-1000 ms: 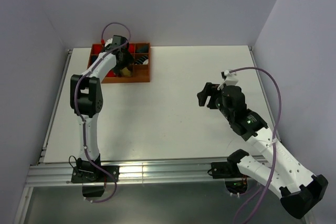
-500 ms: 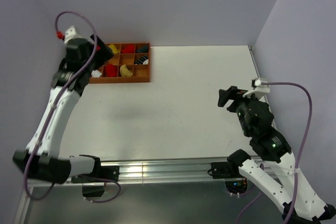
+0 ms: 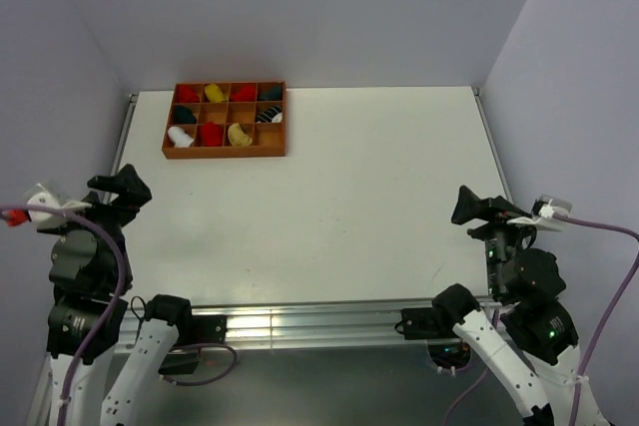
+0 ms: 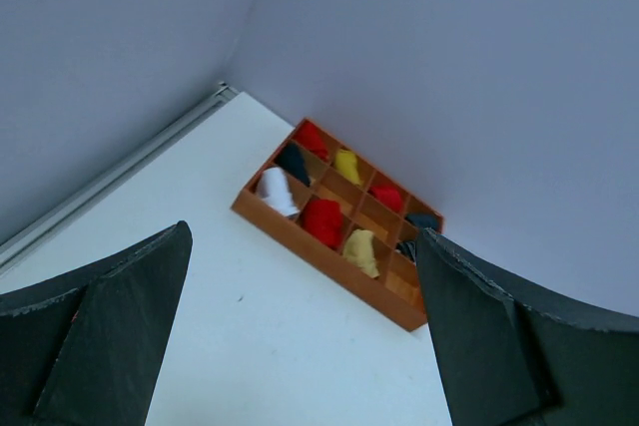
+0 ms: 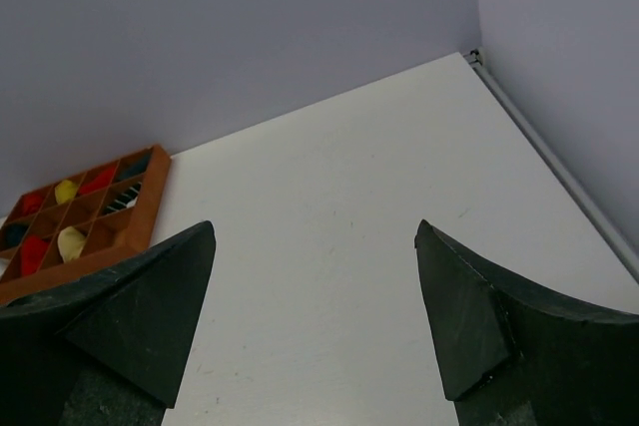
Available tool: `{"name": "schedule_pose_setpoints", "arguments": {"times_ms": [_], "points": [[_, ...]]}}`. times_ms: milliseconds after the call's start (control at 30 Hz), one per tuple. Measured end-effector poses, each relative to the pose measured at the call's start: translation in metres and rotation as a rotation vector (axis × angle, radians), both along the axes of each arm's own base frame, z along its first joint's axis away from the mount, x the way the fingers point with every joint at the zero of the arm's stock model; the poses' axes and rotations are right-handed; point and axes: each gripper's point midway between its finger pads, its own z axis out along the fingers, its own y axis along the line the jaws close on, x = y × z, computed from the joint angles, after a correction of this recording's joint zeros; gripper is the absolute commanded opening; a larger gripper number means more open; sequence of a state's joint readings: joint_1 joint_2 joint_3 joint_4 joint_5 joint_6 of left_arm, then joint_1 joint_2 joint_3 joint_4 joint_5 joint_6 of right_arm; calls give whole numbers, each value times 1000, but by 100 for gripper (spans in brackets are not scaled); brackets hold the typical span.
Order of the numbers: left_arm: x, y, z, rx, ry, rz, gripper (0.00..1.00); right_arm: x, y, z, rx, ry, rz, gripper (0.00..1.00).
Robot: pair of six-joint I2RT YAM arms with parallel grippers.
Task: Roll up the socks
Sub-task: Reset both arms
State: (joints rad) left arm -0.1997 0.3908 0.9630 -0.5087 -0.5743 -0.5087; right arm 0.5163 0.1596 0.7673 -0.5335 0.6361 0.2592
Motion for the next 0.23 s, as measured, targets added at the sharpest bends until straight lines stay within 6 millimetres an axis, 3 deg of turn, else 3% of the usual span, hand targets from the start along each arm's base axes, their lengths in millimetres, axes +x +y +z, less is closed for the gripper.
{"name": "schedule_pose_setpoints", "arguments": {"times_ms": [133,233], "points": [[-17,16,-35,-9,-10,81,100,-5,-7,-9,4,-18,-23,88],[-19,22,-60,-10,3,116,100,-4,-7,-16,-4,-8,-28,89]]}}
